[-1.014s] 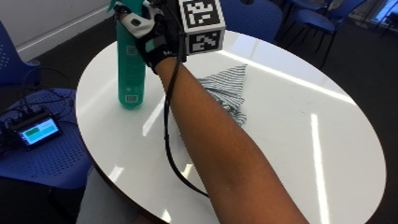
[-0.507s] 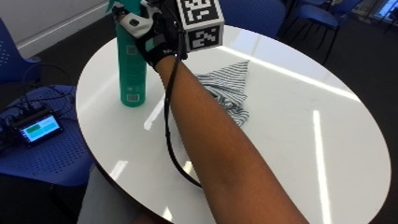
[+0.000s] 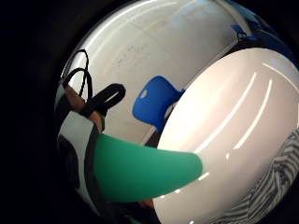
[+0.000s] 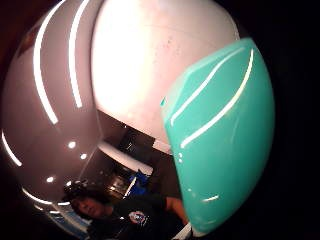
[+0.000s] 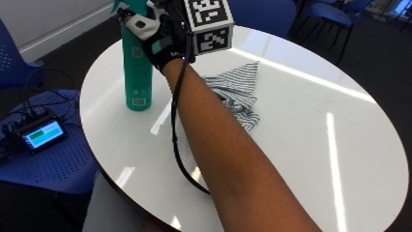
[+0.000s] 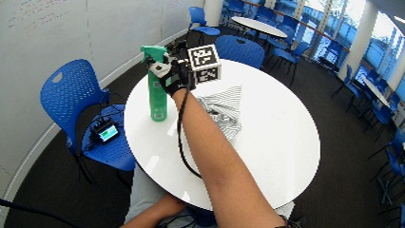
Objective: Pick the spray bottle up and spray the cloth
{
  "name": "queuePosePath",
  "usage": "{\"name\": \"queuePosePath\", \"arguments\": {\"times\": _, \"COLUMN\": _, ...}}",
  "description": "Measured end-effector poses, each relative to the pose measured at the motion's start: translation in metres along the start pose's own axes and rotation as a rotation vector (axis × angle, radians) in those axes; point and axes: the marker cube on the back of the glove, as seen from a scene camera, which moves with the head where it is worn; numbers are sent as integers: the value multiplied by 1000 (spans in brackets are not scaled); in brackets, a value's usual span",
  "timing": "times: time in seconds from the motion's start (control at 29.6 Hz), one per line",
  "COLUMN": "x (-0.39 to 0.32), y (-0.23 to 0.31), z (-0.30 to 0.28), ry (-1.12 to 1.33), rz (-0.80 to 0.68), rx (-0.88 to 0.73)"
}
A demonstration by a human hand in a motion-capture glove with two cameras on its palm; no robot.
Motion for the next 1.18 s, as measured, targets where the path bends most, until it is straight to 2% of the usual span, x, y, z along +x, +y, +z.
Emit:
{"name": "queuePosePath", "arguments": {"times": 0.27, "x": 3, "y": 2, "z": 2, "ry": -9, "rz": 34, "rx": -1}}
{"name": "queuePosePath", "arguments": {"times": 0.74, "x": 24, "y": 21, "z": 9, "ry": -65, "rz": 183, "rx": -67}}
{"name": "queuePosePath", "arguments": {"times": 1.18, "x": 29, "y": 30, "z": 18, "ry": 42, "rz": 186, "rx": -148}}
